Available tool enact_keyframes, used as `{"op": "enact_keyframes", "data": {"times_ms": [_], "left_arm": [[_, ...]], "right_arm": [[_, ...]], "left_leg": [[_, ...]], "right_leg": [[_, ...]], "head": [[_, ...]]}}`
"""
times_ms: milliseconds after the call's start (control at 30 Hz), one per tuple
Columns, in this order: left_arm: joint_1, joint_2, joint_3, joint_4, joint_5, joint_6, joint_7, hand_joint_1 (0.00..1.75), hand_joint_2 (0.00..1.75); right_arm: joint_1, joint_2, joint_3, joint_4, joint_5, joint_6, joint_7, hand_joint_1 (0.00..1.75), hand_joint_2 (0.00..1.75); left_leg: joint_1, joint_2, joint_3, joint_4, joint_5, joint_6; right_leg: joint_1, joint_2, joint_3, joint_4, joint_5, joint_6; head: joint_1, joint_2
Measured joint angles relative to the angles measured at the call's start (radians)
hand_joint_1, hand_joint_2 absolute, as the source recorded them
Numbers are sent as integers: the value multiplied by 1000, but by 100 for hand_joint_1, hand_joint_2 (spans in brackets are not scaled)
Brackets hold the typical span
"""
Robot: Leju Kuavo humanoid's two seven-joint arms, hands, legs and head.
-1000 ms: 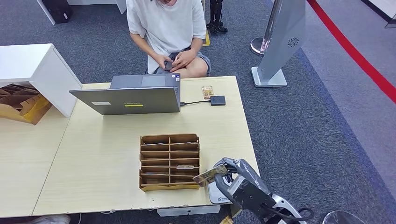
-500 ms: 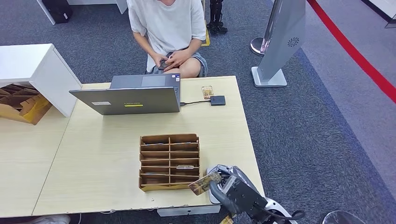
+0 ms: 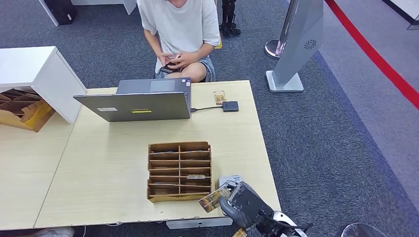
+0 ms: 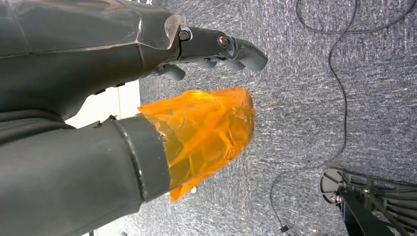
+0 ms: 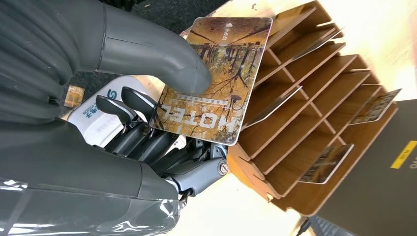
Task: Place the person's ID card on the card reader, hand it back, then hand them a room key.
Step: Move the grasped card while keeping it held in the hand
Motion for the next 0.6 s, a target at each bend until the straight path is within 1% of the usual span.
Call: {"op": "enact_keyframes", "data": {"times_ms": [400,600], "left_arm": [[0,16,0,29,-6,11,-3,0,0],[1,21,0,38,-9,14,-3,0,0]], "right_arm": [[-20,0,-9,28,-3,-8,3,175,175],[-32,0,-23,40,8,-11,27,175,175]], "left_leg": [[0,0,0,0,0,0],[0,0,0,0,0,0]], "right_leg": [[0,0,0,0,0,0],[0,0,0,0,0,0]], "head": [[0,0],[0,0]]}}
